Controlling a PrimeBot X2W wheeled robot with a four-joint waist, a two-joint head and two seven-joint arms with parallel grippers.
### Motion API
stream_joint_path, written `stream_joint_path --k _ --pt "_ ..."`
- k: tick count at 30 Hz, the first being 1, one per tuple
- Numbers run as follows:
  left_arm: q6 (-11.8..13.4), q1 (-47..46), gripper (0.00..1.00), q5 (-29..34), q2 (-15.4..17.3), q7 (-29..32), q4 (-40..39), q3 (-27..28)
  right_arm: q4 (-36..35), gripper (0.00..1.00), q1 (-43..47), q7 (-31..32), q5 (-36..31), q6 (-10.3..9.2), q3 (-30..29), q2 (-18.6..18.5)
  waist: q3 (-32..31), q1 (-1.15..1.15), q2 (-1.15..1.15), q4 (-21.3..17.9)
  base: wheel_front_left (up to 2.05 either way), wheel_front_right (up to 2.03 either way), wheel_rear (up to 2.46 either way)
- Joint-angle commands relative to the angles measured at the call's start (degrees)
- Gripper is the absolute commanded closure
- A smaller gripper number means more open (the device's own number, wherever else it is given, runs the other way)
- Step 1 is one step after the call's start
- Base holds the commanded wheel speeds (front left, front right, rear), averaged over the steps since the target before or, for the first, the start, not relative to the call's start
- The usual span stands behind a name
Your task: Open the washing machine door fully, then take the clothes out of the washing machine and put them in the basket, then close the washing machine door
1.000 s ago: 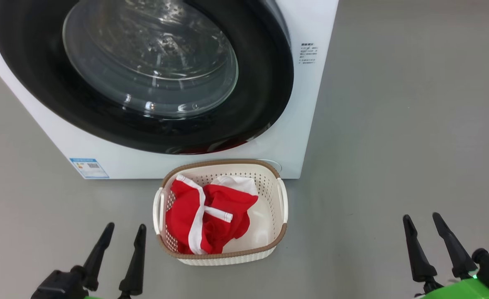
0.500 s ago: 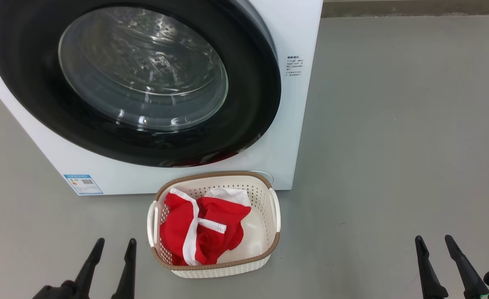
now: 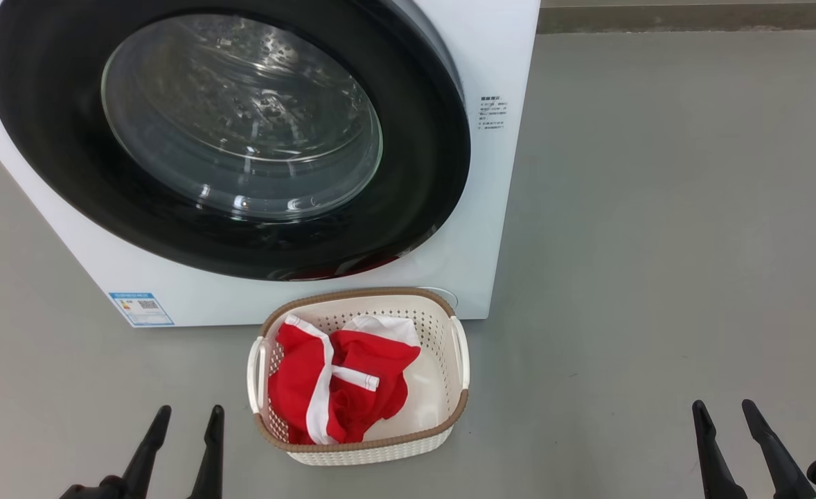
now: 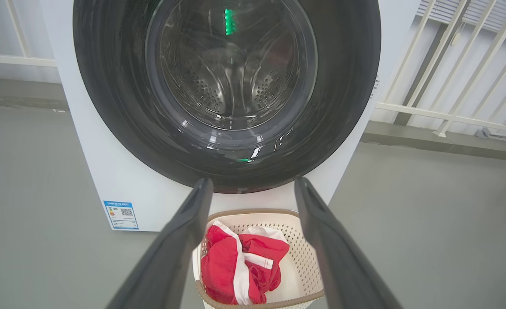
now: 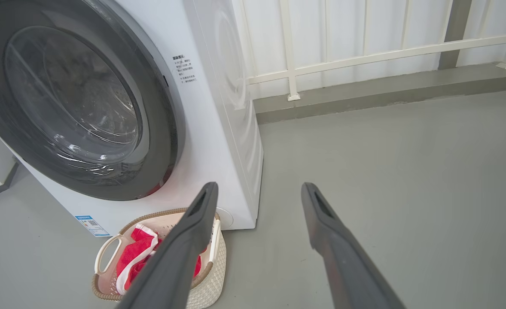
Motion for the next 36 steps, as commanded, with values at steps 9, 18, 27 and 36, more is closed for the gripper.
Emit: stream_joint_path --k 9,18,27,36 --pt "-0.3 -0.7 0.00 0.0 0.2 -0.7 -2.2 3.3 -1.6 0.00 -0.8 -0.4 -0.4 -0.06 0.9 -1.0 0.2 0.00 0.00 -0.2 0.00 0.00 0.00" --pt "-0.3 -0.7 0.00 0.6 0.4 -0.7 -2.5 3.0 -1.6 0.00 -1.1 -0.4 -0.5 -0.06 1.2 -0.7 0.3 0.00 0.00 -0.1 0.00 0.00 0.00" --pt "0.1 0.0 1.00 -0.6 -1.2 0.3 1.0 0.6 1.8 1.00 -0.1 0.1 0.5 0.00 0.4 0.8 0.4 0.00 0.00 0.0 0.00 0.00 0.00" --pt "0.0 -0.5 1.00 -6.0 -1.4 1.7 1.1 1.0 2.0 1.00 -1.3 1.5 5.6 -0.01 0.4 0.8 0.2 0.04 0.00 -0.2 0.00 0.00 0.00"
